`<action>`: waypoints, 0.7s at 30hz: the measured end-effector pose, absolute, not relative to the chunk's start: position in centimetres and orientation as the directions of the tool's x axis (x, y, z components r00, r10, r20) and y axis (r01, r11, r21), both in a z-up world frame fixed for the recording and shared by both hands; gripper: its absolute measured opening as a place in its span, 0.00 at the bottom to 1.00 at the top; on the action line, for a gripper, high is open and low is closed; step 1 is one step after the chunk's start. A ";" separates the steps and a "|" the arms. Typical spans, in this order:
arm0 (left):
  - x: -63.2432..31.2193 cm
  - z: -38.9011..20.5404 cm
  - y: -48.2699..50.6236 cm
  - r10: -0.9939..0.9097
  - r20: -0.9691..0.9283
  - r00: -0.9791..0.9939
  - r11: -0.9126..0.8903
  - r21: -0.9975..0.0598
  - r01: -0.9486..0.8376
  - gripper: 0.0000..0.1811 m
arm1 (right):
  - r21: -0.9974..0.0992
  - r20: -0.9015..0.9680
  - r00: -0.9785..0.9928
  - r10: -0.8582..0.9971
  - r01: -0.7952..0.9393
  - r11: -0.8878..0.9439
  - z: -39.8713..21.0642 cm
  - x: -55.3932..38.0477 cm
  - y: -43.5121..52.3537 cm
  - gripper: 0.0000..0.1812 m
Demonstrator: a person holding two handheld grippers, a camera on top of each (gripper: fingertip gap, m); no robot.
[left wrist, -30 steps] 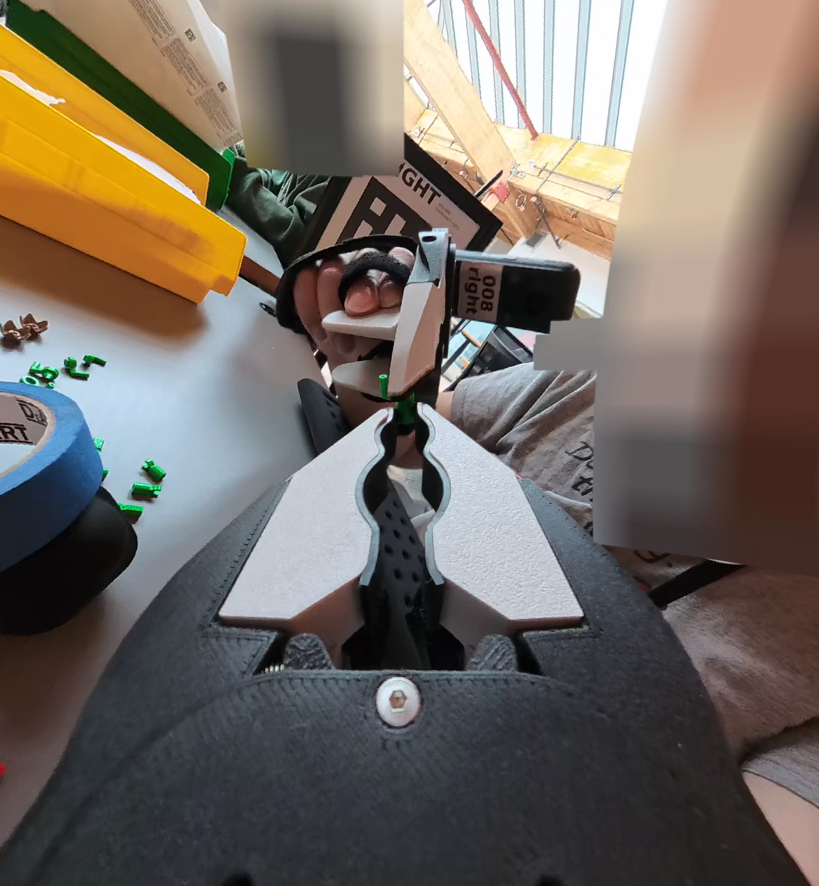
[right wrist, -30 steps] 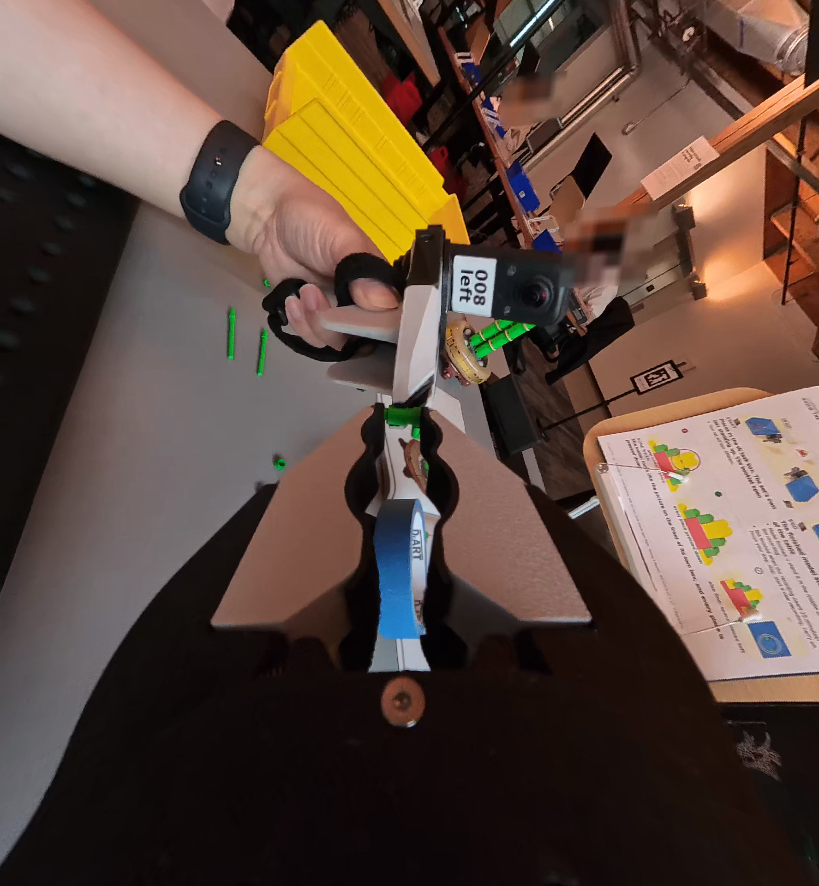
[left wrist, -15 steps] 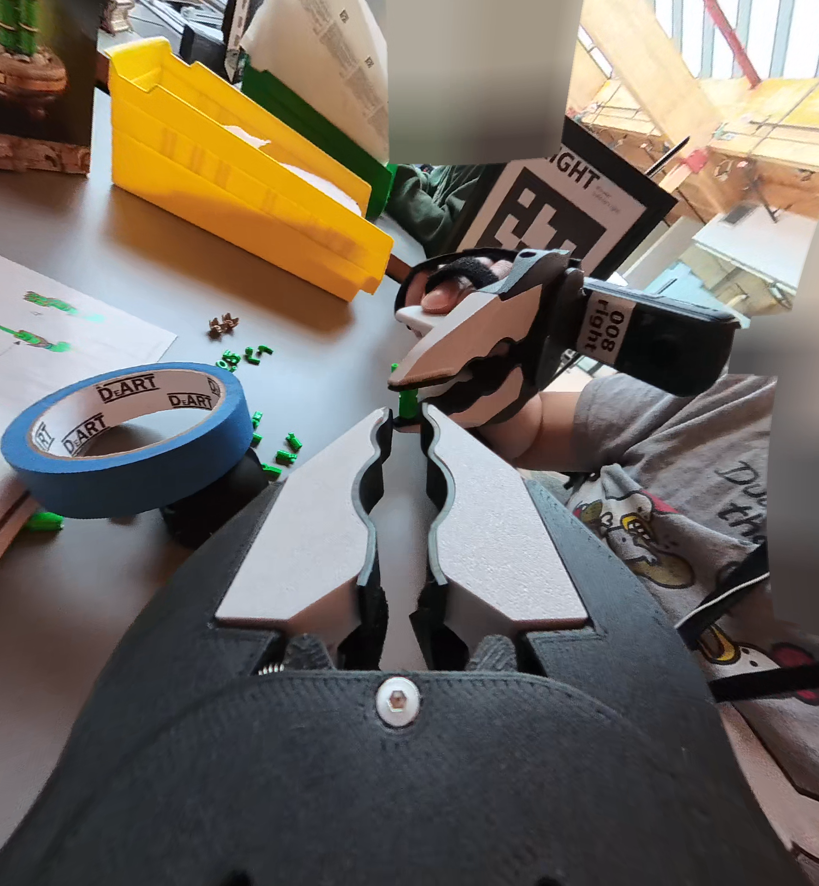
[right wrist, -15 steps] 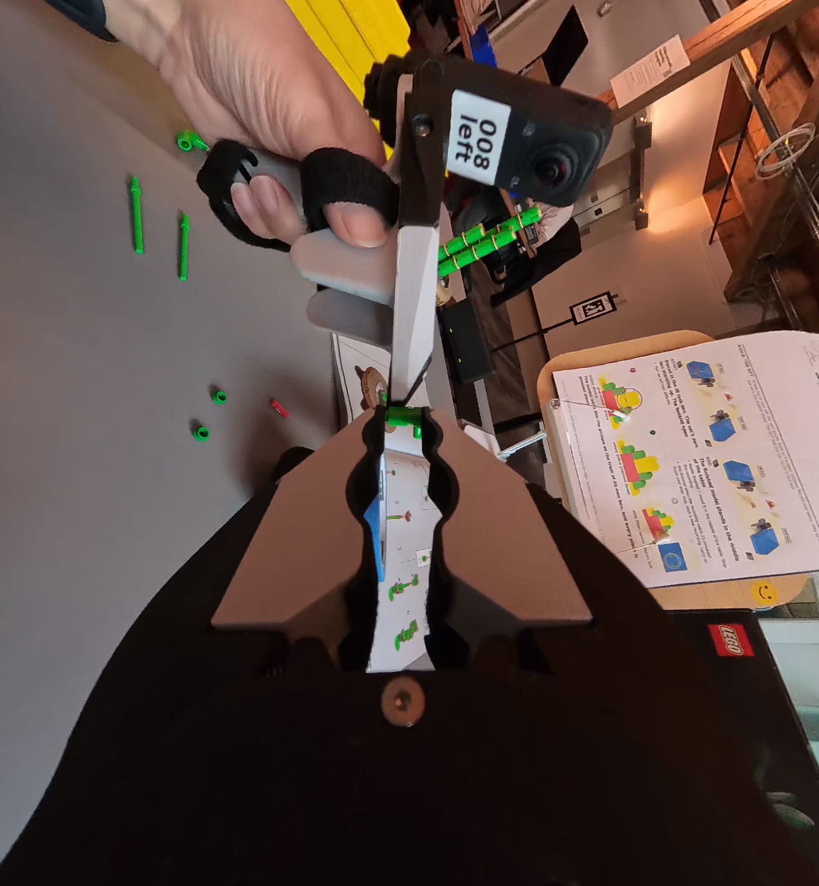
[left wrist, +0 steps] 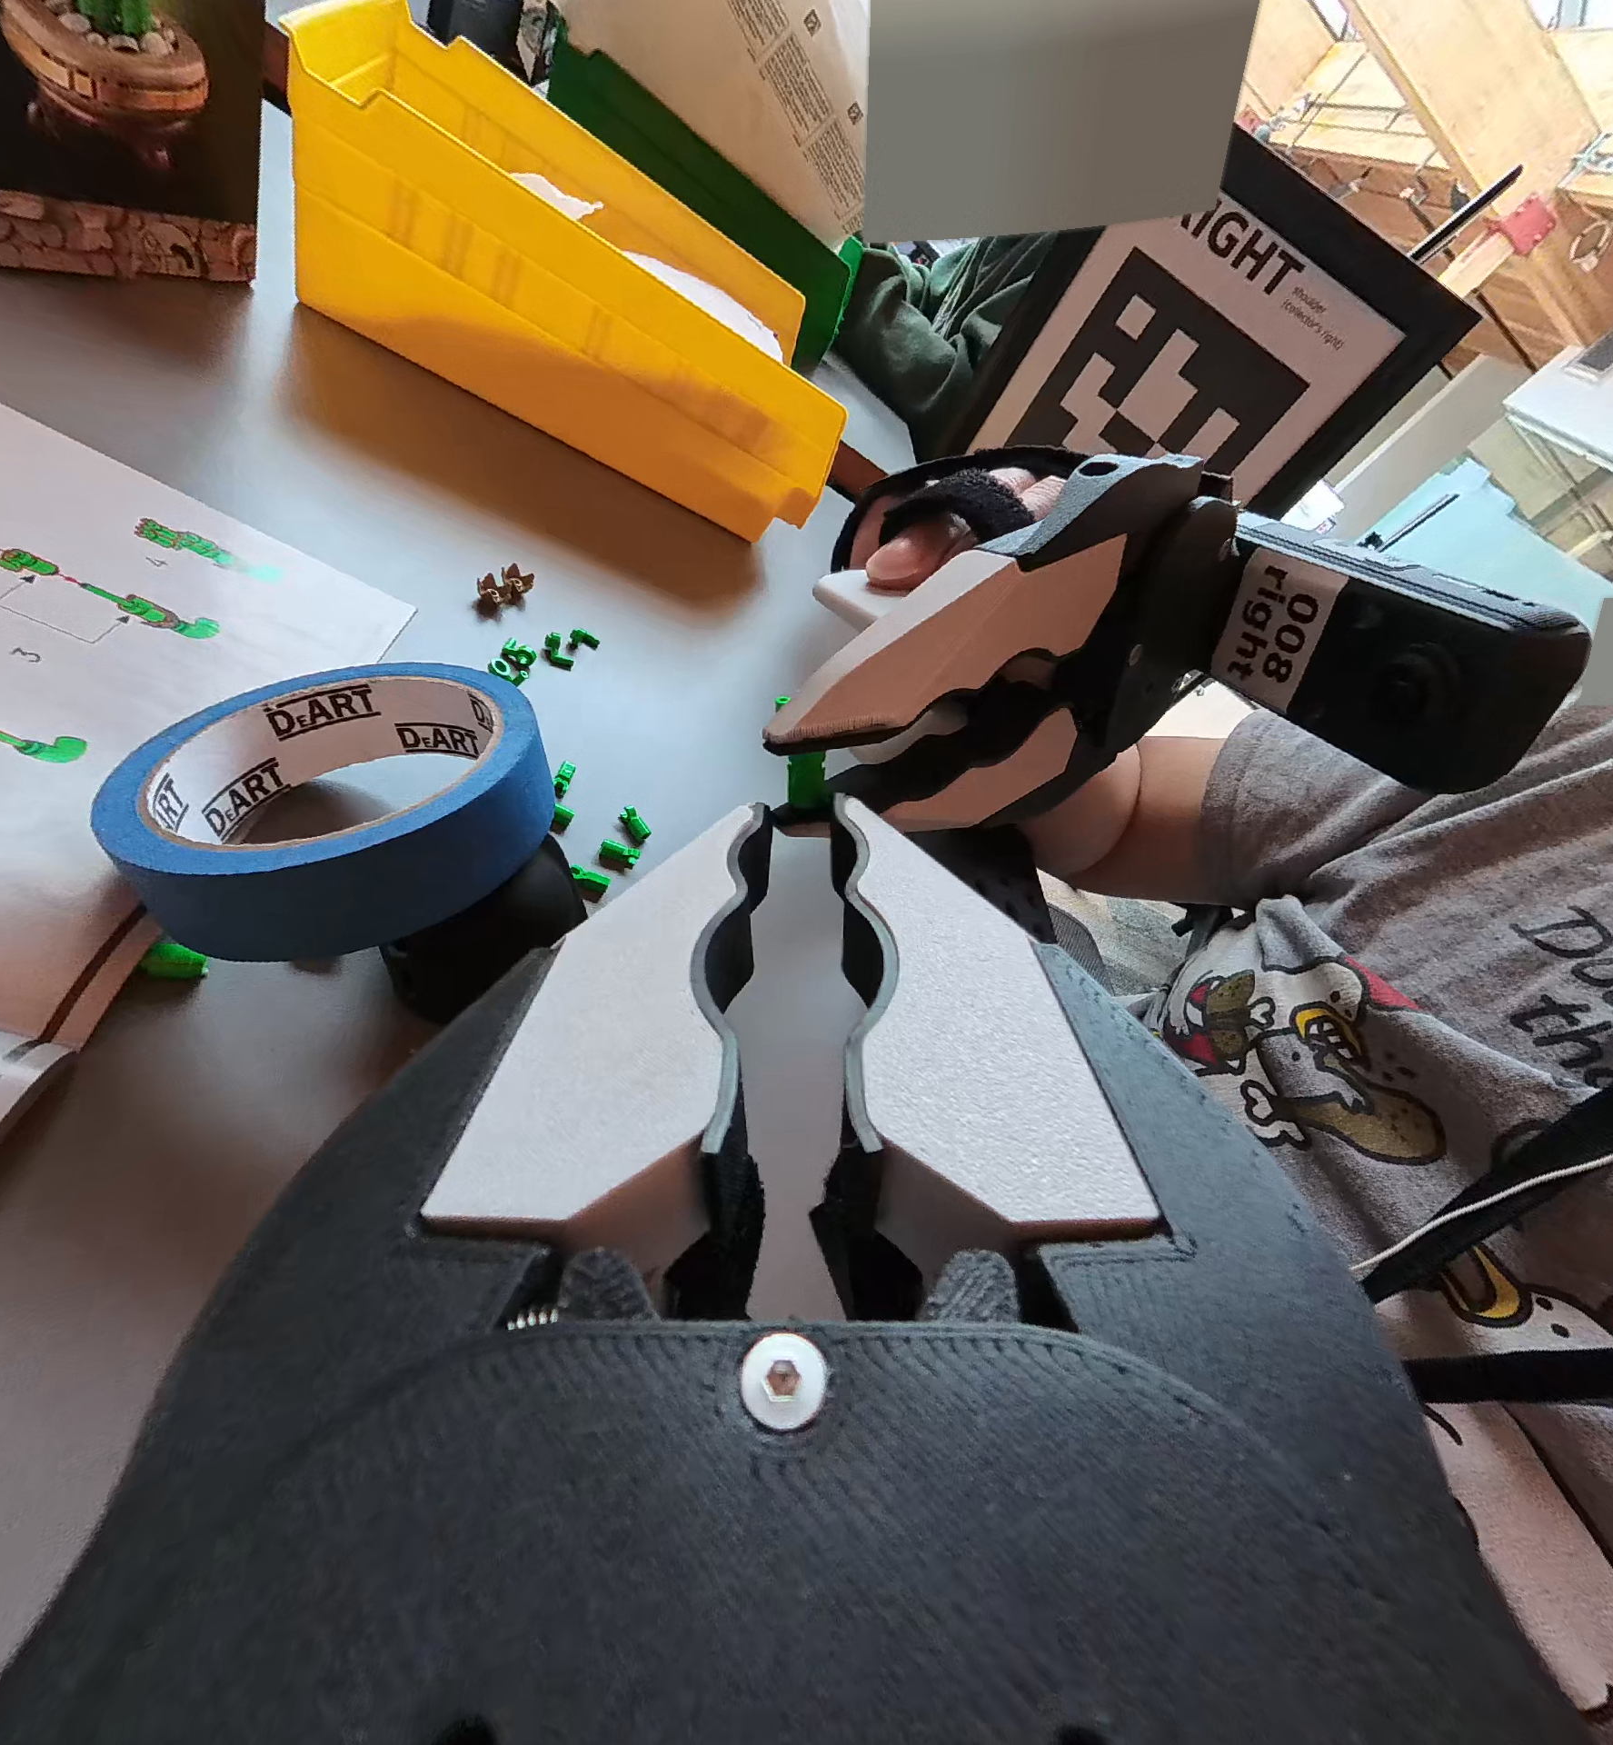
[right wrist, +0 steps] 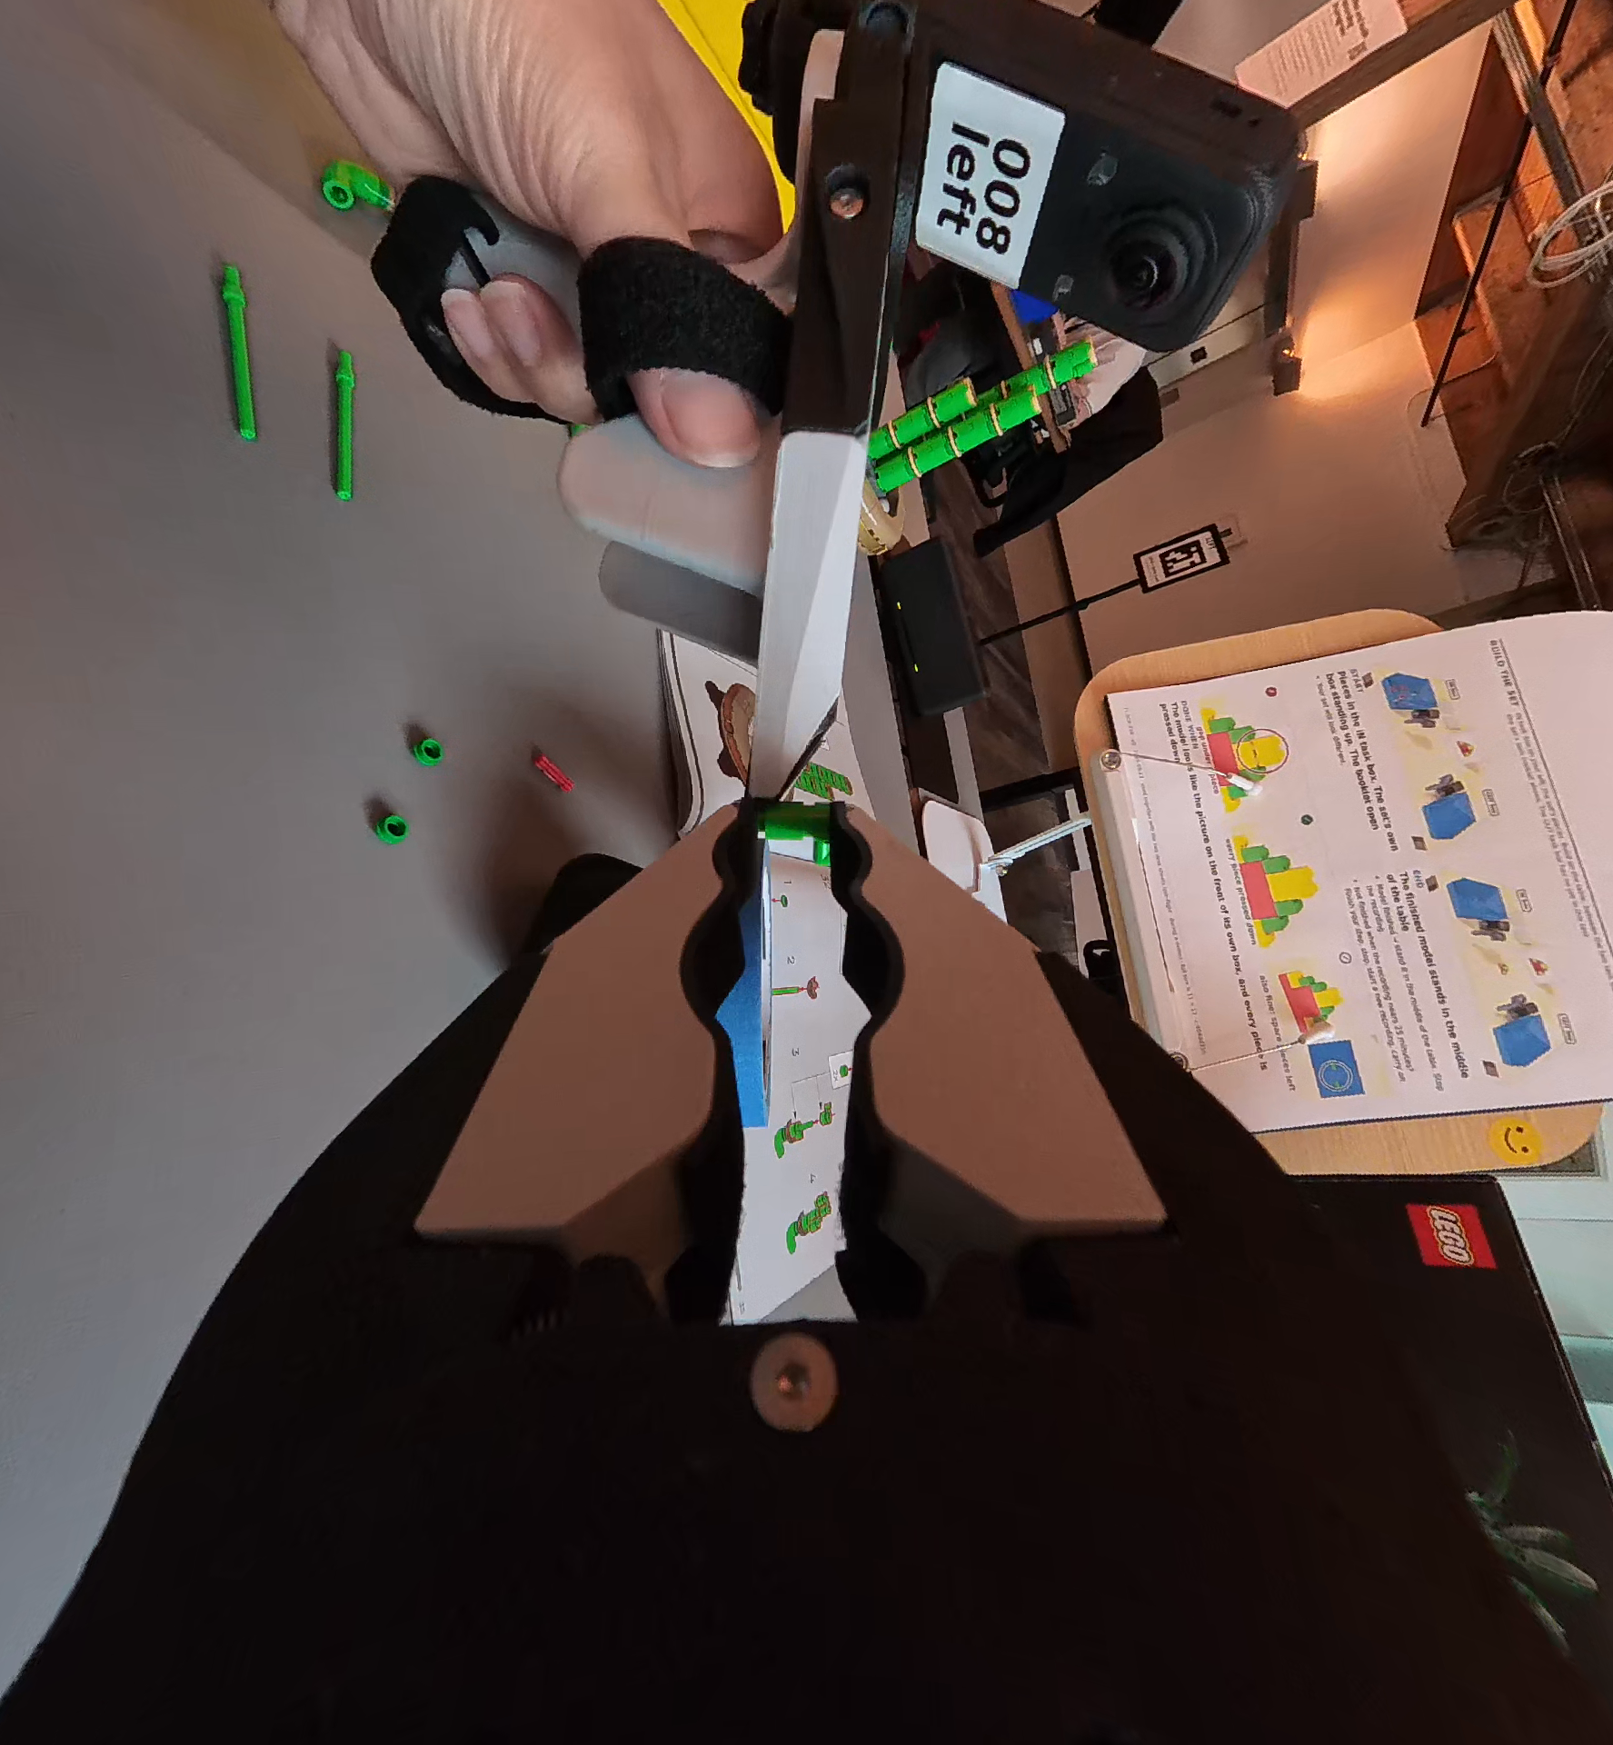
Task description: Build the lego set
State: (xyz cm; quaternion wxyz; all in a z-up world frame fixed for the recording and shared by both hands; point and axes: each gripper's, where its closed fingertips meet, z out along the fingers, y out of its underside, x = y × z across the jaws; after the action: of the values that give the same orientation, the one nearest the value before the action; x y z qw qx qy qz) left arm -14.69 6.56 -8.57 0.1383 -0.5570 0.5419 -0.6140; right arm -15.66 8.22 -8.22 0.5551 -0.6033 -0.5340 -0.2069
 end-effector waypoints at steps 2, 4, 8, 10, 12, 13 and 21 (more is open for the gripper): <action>-14.7 -8.6 6.5 -0.776 0.531 -0.340 -0.372 -0.821 -0.434 0.06 | -0.446 0.845 0.342 0.411 0.876 0.186 -8.2 -15.7 8.2 0.07; -14.7 -8.6 6.6 -0.781 0.527 -0.336 -0.368 -0.822 -0.434 0.06 | -0.440 0.848 0.339 0.408 0.878 0.185 -8.3 -15.7 8.3 0.07; -14.7 -8.6 7.0 -0.795 0.519 -0.314 -0.369 -0.824 -0.429 0.09 | -0.446 0.849 0.348 0.397 0.876 0.185 -8.1 -15.7 8.4 0.07; -14.6 -8.6 7.2 -0.803 0.511 -0.306 -0.367 -0.829 -0.421 0.11 | -0.440 0.855 0.349 0.384 0.879 0.182 -8.0 -15.5 8.5 0.07; -14.5 -8.6 7.2 -0.805 0.513 -0.300 -0.372 -0.828 -0.419 0.12 | -0.424 0.864 0.341 0.370 0.889 0.172 -8.1 -15.2 8.7 0.07; -14.5 -8.6 7.3 -0.807 0.511 -0.297 -0.372 -0.830 -0.415 0.12 | -0.424 0.865 0.341 0.368 0.889 0.173 -8.1 -15.2 8.8 0.07; -14.6 -8.2 7.1 -0.783 0.531 -0.324 -0.393 -0.826 -0.405 0.09 | -0.522 0.824 0.425 0.375 0.827 0.209 -7.1 -15.3 8.7 0.07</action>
State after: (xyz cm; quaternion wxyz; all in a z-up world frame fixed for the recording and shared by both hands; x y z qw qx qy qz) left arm -14.59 7.07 -8.23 0.1529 -0.5610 0.5292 -0.6179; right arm -15.32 8.67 -7.13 0.5943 -0.5994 -0.5014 -0.1899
